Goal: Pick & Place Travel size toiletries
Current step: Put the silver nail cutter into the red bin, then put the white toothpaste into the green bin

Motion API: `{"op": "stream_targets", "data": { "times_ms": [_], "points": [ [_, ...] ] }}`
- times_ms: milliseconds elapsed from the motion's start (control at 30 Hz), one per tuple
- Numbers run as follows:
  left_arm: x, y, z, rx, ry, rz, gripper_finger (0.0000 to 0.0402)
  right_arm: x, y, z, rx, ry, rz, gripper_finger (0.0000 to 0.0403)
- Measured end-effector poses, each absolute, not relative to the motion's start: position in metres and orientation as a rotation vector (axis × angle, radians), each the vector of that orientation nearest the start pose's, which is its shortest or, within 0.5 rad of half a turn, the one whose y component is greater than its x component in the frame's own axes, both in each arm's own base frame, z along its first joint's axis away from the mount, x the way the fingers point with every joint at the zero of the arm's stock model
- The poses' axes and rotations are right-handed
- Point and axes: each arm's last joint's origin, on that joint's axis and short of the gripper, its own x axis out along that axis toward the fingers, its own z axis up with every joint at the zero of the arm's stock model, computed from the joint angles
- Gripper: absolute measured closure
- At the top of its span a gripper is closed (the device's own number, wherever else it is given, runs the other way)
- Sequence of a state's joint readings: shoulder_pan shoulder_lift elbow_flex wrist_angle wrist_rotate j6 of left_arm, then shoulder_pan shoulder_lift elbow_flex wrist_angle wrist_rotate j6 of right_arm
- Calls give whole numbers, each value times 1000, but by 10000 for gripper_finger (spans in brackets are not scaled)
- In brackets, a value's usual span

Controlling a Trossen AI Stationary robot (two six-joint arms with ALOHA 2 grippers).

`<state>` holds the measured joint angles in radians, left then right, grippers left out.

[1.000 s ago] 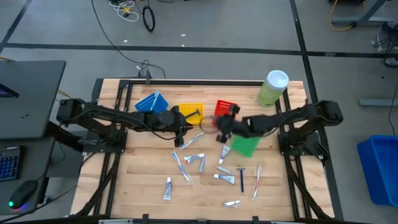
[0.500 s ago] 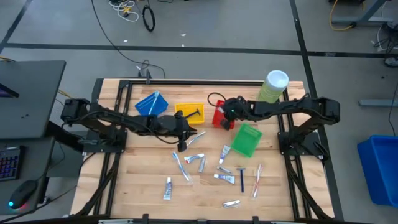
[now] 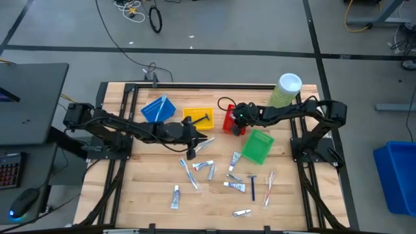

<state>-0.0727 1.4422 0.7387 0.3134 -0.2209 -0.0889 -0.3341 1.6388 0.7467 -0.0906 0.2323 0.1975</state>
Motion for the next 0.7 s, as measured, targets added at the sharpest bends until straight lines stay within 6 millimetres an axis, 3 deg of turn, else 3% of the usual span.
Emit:
{"op": "stream_targets", "data": {
  "times_ms": [300,500,700],
  "points": [
    [300,-15,216,-22,386,162,348,276,-105,140,170,924,-592,244],
    [300,-15,216,-10,382,164,348,284,-97,176,126,907,-523,196],
    [300,-14,216,36,387,193,348,294,-66,205,102,817,-287,188]
  ]
}}
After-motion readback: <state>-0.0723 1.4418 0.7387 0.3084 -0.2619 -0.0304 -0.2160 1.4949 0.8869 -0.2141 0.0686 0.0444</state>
